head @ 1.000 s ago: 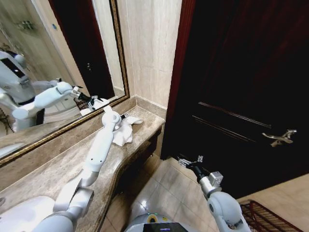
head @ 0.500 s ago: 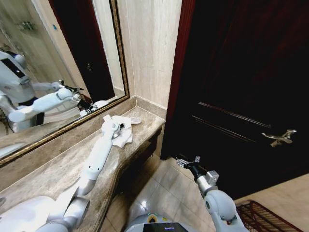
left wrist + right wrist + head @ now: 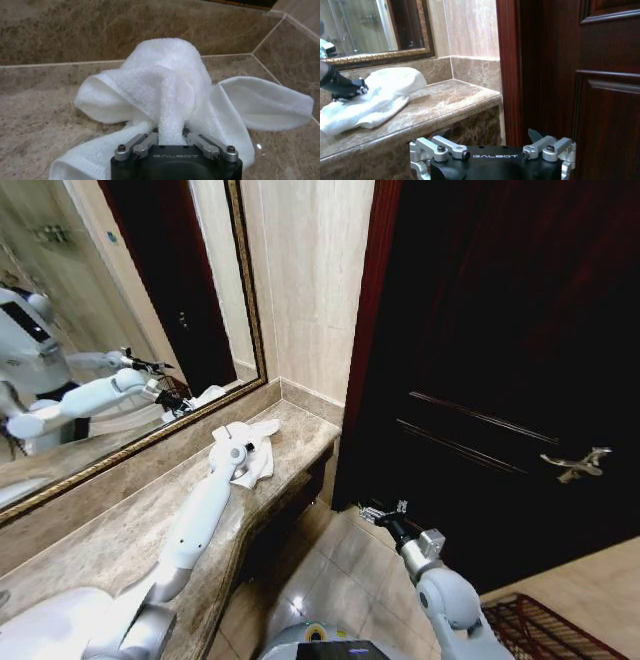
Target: Discard the used towel into the hamper.
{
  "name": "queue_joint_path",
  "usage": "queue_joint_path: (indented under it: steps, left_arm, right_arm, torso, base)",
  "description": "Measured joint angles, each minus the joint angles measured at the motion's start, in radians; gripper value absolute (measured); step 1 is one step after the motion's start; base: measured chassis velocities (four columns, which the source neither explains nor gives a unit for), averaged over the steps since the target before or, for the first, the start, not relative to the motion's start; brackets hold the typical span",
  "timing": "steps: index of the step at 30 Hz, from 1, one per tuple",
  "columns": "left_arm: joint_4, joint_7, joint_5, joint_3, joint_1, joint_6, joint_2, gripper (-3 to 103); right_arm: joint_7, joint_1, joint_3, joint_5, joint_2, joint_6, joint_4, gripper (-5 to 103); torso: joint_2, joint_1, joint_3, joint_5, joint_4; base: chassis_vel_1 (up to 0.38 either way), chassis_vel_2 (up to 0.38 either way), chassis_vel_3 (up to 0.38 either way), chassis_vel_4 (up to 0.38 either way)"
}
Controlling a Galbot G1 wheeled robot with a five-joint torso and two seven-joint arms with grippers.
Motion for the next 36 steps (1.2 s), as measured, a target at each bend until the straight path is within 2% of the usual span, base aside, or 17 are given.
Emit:
queue_joint_path:
  steps: [13, 20, 23, 27, 31, 32, 34, 36]
  left_arm:
    - [-0.034, -0.023, -0.015, 0.049, -0.062, -0.007, 0.002, 14]
    - [-0.094, -0.026, -0.009, 0.069, -0.066, -0.012, 0.024, 14]
    - [-0.120, -0.085, -0.065, 0.064, -0.082, -0.012, 0.033, 14]
    - [-0.128, -0.095, -0.082, 0.060, -0.095, -0.011, 0.045, 14]
    - [-0.144, -0.041, -0.052, 0.059, -0.088, -0.026, 0.059, 14]
    - [-0.156, 0.002, -0.021, 0.057, -0.076, -0.043, 0.067, 14]
    - [-0.180, 0.048, 0.009, 0.052, -0.058, -0.061, 0.077, 14]
    - [-0.200, 0.063, 0.017, 0.049, -0.048, -0.067, 0.083, 14]
  right_arm:
    - [0.018, 0.033, -0.007, 0.011, 0.000, -0.018, 0.005, 100]
    - [0.018, 0.040, -0.004, 0.025, -0.008, -0.026, 0.001, 100]
    - [0.018, 0.045, -0.012, 0.026, -0.008, -0.032, 0.001, 100]
    - [0.018, 0.047, -0.018, 0.026, -0.010, -0.038, 0.005, 100]
    - [0.018, 0.048, -0.018, 0.026, -0.010, -0.040, 0.009, 100]
    - [0.018, 0.046, -0.019, 0.026, -0.010, -0.041, 0.013, 100]
    - [0.018, 0.042, -0.019, 0.025, -0.009, -0.041, 0.018, 100]
    - [0.018, 0.039, -0.020, 0.024, -0.009, -0.041, 0.021, 100]
  torso:
    - [0.000, 0.000, 0.000, 0.0009, -0.0004]
    - [0.000, 0.000, 0.000, 0.0009, -0.0004]
    - [0.000, 0.000, 0.000, 0.0009, -0.0004]
    - [0.000, 0.000, 0.000, 0.0009, -0.0005]
    - [0.000, 0.000, 0.000, 0.0010, -0.0004]
    - [0.000, 0.000, 0.000, 0.0009, -0.0004]
    - [0.000, 0.000, 0.000, 0.0009, -0.0004]
    - [0.000, 0.000, 0.000, 0.0009, -0.0004]
  base:
    - [0.000, 0.000, 0.000, 0.000]
    - [0.000, 0.000, 0.000, 0.000]
    - [0.000, 0.000, 0.000, 0.000]
    - [0.000, 0.000, 0.000, 0.000]
    - [0.000, 0.000, 0.000, 0.000]
    - [0.000, 0.000, 0.000, 0.000]
    - [0.000, 0.000, 0.000, 0.000]
    - [0.000, 0.000, 0.000, 0.000]
